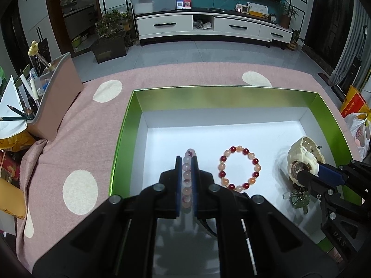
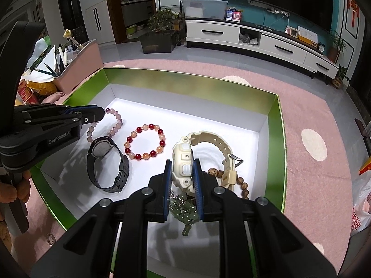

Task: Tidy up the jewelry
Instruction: 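Lower the pink bracelet and open the left tool while the right tool lowers and releases the cream watch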

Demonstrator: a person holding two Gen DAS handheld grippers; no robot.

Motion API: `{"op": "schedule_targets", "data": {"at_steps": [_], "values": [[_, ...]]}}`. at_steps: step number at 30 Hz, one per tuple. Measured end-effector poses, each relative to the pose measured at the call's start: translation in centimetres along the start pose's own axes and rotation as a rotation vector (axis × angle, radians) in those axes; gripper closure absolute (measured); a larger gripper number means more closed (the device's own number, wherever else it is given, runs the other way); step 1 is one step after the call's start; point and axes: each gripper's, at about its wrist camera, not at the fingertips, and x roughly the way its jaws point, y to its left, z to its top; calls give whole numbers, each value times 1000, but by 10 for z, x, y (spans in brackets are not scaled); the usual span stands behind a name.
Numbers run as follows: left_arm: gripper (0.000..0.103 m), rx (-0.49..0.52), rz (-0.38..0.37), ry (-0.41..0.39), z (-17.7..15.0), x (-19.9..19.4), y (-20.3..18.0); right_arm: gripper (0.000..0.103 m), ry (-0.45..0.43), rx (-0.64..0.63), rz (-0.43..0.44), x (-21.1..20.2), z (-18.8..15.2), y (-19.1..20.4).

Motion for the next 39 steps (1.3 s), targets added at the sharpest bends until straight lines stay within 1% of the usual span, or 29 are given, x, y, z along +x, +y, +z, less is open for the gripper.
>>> {"op": "schedule_targets", "data": {"at_steps": [39], "values": [[96, 22, 20, 33, -4, 8, 0, 85, 38, 5, -6, 6, -3, 2]]}}
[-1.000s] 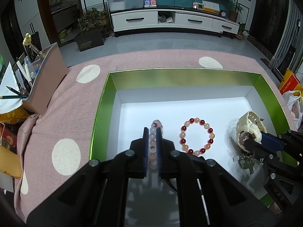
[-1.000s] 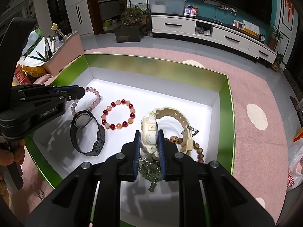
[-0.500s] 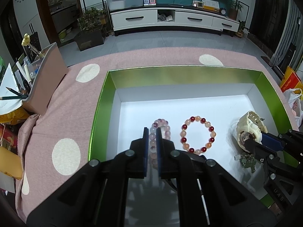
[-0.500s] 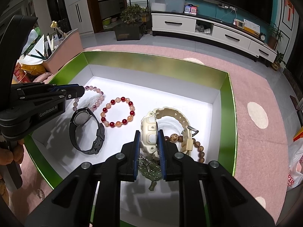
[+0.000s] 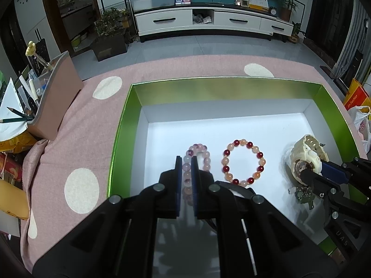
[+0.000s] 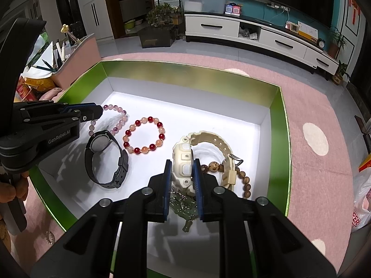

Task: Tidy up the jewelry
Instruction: 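Lower the pink bracelet and open the left tool while the right tool lowers and releases the cream watch, then withdraw both tools from the box toward the rings and hoop bangle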

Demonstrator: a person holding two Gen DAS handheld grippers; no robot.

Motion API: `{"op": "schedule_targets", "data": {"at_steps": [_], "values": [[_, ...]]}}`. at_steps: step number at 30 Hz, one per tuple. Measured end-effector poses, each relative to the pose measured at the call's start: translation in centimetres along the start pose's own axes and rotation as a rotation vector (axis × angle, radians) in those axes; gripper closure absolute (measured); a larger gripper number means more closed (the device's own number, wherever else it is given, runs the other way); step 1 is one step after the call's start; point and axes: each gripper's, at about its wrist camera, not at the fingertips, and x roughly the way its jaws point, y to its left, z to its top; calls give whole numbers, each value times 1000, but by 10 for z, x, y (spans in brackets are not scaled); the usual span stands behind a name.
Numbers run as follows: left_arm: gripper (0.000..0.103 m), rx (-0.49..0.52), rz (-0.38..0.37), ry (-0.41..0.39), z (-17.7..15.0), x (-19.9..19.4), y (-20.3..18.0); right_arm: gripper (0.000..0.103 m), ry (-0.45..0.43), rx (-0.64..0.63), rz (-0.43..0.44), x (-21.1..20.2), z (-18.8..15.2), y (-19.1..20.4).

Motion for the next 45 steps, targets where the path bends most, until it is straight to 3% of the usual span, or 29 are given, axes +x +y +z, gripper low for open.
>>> {"op": "schedule_targets", "data": {"at_steps": [18, 24, 27, 30, 38, 40, 45], "values": [[93, -3, 4, 14, -2, -4, -5, 85, -17, 28, 6, -10, -1, -7], [81, -11, 1, 12, -3, -9, -5, 85, -56, 46, 17, -25, -2, -10], [60, -10, 1, 7, -4, -14, -6, 85, -65, 47, 20, -32, -4, -11], [58, -11, 7, -3, -6, -20, -7, 83, -75, 47, 21, -39, -6, -11], [36, -13, 11, -28, -8, -41, -7, 62, -107, 63, 20, -63, -14, -12], [27, -13, 15, -33, -9, -47, -8, 49, -116, 76, 15, -70, -16, -13], [10, -18, 14, -45, -15, -62, -9, 32, -140, 110, 17, -88, -24, -16]]}}
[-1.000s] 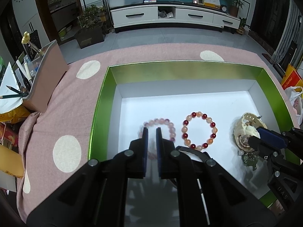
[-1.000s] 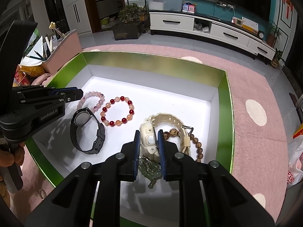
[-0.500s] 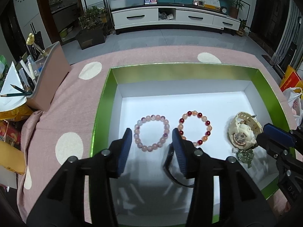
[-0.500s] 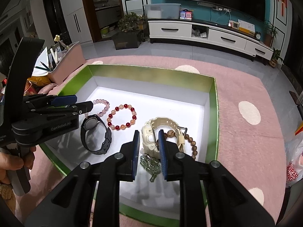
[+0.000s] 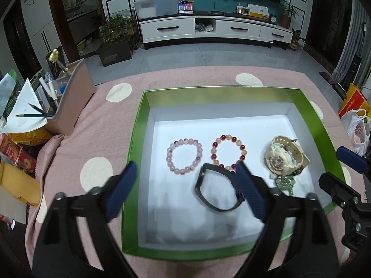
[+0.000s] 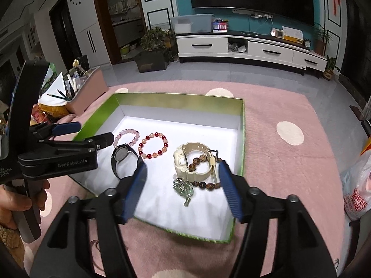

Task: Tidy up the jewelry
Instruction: 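Withdraw both tools from the box toward the rings and hoop bangle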

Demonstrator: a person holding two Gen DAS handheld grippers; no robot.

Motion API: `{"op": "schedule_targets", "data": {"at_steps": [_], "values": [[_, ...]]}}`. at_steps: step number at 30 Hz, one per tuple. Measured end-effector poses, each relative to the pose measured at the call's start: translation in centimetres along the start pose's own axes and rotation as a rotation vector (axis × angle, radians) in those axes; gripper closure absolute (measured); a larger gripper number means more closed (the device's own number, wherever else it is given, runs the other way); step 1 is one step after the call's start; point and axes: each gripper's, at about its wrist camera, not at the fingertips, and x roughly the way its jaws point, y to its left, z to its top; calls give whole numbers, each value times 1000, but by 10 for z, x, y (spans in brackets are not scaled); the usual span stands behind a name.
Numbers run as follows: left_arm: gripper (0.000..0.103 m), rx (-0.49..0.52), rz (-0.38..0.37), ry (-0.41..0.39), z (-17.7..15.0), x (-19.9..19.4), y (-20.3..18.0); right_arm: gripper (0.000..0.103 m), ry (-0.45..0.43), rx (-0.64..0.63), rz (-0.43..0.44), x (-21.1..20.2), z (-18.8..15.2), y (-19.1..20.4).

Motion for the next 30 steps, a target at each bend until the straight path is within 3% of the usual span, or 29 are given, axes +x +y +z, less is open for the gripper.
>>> {"op": "schedule_targets", "data": {"at_steps": [6, 23, 30], "values": [[3, -35, -13, 5, -12, -19, 7, 22, -9, 45, 18, -22, -12, -6], [3, -145, -84, -22, -84, -75, 40, 21, -39, 82, 76, -77, -61, -3], [3, -187, -73, -5, -123, -84, 56, 21, -26, 104, 85, -87, -86, -5]]}}
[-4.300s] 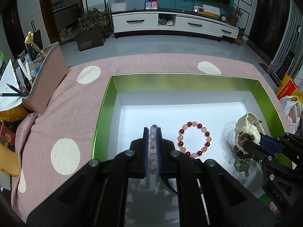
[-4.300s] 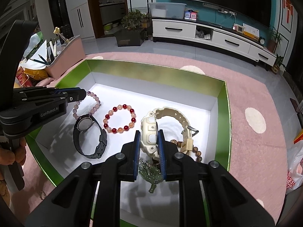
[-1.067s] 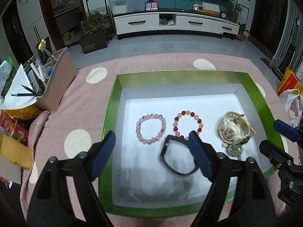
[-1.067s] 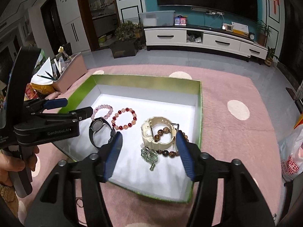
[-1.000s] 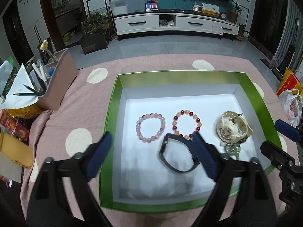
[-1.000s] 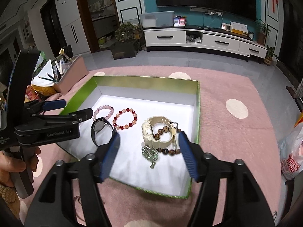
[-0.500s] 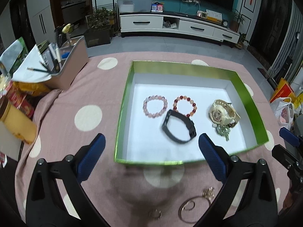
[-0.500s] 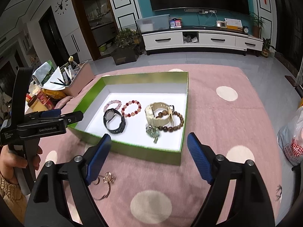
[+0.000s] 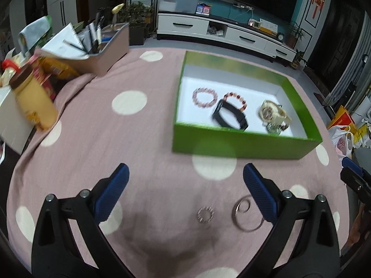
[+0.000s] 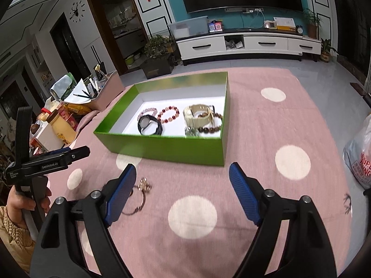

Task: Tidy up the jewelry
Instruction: 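Withdraw both tools from the box toward the rings and hoop bangle, then grasp the rhinestone ring with the left tool while the right tool grasps the small dark ring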

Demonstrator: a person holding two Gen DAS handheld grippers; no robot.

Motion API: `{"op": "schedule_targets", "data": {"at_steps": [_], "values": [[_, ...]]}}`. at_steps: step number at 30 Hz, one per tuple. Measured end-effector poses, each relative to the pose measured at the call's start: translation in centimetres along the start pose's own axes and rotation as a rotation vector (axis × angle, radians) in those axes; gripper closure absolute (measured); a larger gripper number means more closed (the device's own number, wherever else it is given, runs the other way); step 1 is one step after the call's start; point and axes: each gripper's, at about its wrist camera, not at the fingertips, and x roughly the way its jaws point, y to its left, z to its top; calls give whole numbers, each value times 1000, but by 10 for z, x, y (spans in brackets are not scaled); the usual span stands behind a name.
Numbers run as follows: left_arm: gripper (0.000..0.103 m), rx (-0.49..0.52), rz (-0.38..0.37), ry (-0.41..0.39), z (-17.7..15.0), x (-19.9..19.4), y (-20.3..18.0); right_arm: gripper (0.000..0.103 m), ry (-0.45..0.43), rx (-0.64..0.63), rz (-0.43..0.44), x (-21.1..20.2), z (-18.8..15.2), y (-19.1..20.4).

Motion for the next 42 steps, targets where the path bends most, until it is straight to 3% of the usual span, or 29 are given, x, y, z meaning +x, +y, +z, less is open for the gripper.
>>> {"op": "schedule_targets", "data": {"at_steps": [8, 20, 27, 30, 38, 42], "values": [[4, -5, 2, 8, -33, -7, 10, 21, 25, 37, 25, -2, -28, -2], [24, 54, 8, 29, -73, 5, 3, 21, 67, -18, 60, 4, -56, 20], [33, 103, 9, 29, -80, 18, -6, 24, 87, -59, 69, 16, -64, 33], [45, 120, 5, 36, -80, 25, -10, 28, 100, -68, 77, 24, -65, 36], [48, 192, 3, 18, -76, 37, -26, 32, 115, -75, 91, 39, -62, 40], [70, 232, -24, 1, -75, 38, -36, 35, 119, -76, 93, 44, -61, 41]]}}
